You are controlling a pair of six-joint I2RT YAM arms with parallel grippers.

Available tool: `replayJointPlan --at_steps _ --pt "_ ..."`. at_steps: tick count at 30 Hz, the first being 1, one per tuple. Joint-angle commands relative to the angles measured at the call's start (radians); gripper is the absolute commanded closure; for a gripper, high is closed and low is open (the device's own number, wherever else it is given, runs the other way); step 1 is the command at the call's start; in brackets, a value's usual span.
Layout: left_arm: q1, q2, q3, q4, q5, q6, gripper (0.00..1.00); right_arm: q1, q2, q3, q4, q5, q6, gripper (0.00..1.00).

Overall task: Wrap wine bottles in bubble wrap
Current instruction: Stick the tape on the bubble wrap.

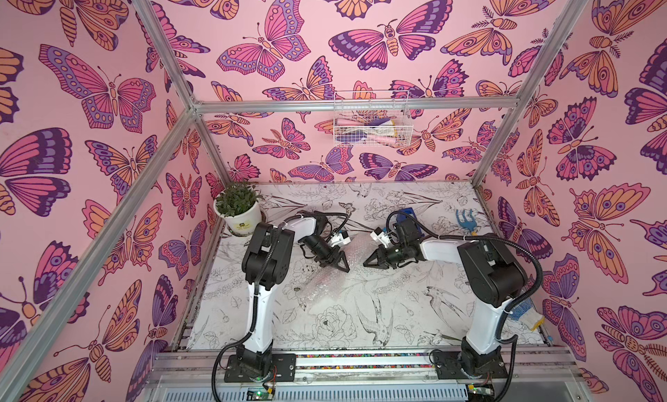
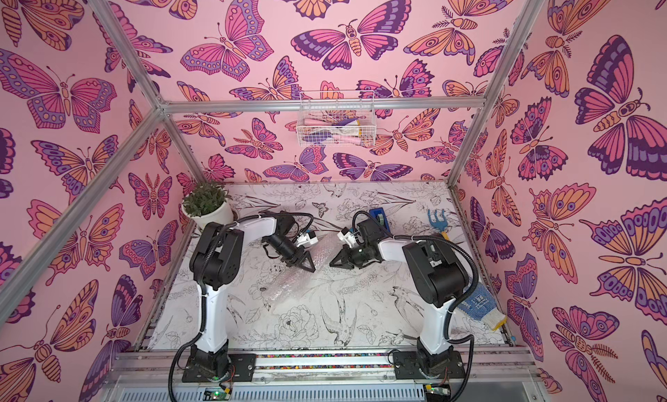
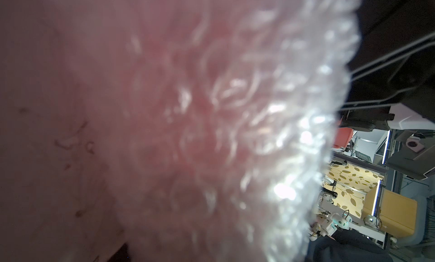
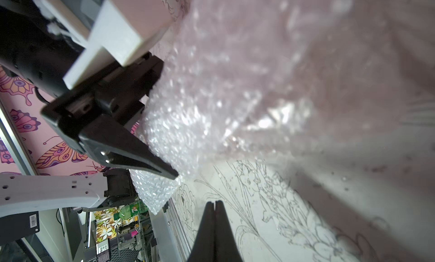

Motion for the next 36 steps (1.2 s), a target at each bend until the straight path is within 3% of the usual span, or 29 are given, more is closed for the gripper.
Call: replayJointPlan --at_steps 1,10,27,32,36 --pt "-0.006 0.130 -0.077 -0.086 -0.269 -0.029 0.84 0.012 0.028 0.043 0.030 -0.038 0.029 1.00" --pt "-0.006 0.131 -0.076 -0.087 -0.269 -0.027 0.84 0.021 0.054 0.071 0.075 -0.064 0.068 1.00" --pt "-0.006 0.131 -0.076 -0.086 -0.267 -0.028 0.84 0.027 0.094 0.054 0.348 -0.068 0.275 1.00" --pt "-0.006 0.131 -0.076 -0.087 -0.266 -0.027 0.84 0.009 0.022 -0.025 0.411 -0.052 0.294 0.86" --pt "-0.006 0.131 -0.076 -0.087 -0.267 -0.027 0.84 -0.005 -0.024 -0.057 0.341 -0.039 0.232 0.78"
